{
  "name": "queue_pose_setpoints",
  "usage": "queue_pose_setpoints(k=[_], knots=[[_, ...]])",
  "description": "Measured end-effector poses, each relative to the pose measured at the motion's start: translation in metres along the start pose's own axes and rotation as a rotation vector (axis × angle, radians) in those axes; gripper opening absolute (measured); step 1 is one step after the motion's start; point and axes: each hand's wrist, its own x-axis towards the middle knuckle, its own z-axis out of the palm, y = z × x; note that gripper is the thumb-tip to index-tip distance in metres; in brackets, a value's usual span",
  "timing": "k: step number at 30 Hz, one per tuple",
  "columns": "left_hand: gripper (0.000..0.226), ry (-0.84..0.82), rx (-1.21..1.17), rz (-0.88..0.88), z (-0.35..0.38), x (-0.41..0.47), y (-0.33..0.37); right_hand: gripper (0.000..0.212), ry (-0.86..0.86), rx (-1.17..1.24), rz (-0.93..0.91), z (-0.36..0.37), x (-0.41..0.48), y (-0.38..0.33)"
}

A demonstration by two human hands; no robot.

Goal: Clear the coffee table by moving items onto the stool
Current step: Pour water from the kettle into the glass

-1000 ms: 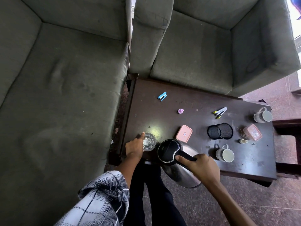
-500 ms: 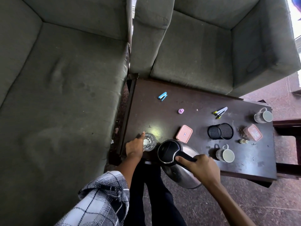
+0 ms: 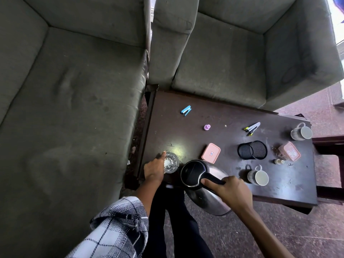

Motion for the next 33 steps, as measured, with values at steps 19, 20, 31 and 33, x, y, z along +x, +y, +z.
queue_pose_setpoints(k=[19,20,31,33], knots=[[0.067,-0.011,0.001,-0.005,0.0010,0.0018,-0.0005,0.073,0.009,-0.016,-0.009,-0.0031,0.0002,-0.0024],[0.068,-0.011,0.002,-0.006,0.0012,0.0018,-0.0006,0.073,0.009,-0.018,-0.011,-0.0032,0.0004,-0.0022],[0.067,-0.013,-0.009,-0.007,-0.0002,0.0010,0.0000,0.074,0.017,-0.018,-0.022,-0.0038,0.0017,-0.0012],[0.066,-0.015,-0.016,-0.008,-0.0008,0.0005,0.0004,0.075,0.015,-0.020,-0.021,-0.0030,0.0022,-0.0004]])
